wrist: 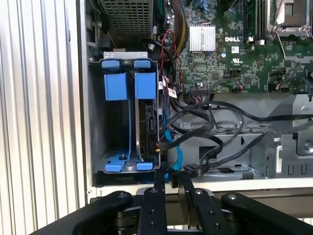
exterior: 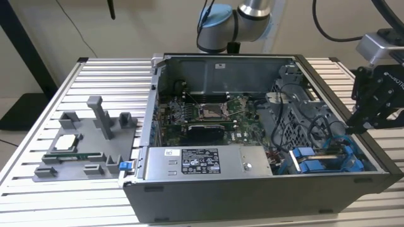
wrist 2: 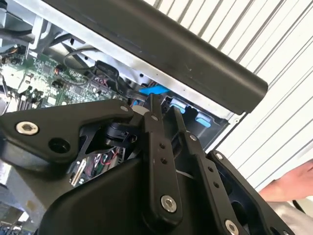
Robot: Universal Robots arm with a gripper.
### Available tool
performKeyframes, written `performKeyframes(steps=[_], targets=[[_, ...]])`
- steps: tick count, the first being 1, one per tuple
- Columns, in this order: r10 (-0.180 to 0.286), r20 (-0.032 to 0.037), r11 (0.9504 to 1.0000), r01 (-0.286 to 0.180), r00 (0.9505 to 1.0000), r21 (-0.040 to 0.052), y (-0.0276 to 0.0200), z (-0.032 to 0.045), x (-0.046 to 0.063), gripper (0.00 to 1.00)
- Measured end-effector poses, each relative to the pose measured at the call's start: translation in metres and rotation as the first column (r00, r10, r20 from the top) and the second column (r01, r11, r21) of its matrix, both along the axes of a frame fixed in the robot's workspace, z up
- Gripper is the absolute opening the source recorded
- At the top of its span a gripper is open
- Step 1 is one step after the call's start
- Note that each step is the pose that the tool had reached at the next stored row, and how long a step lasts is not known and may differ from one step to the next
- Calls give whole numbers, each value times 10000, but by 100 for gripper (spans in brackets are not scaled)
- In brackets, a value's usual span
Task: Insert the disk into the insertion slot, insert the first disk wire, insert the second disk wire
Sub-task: 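Insert the second disk wire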
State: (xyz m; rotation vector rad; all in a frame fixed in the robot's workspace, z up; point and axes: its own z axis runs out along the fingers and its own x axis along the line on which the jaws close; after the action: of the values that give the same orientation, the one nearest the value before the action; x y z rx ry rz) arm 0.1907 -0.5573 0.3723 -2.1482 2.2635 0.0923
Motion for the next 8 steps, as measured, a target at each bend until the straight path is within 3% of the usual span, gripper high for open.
performKeyframes(steps=[2, 8], targets=[[0, -84, 10000, 0, 10000, -2, 3, -6, 2, 100], [1, -106, 10000, -1, 9999, -1, 22, -16, 19, 100]])
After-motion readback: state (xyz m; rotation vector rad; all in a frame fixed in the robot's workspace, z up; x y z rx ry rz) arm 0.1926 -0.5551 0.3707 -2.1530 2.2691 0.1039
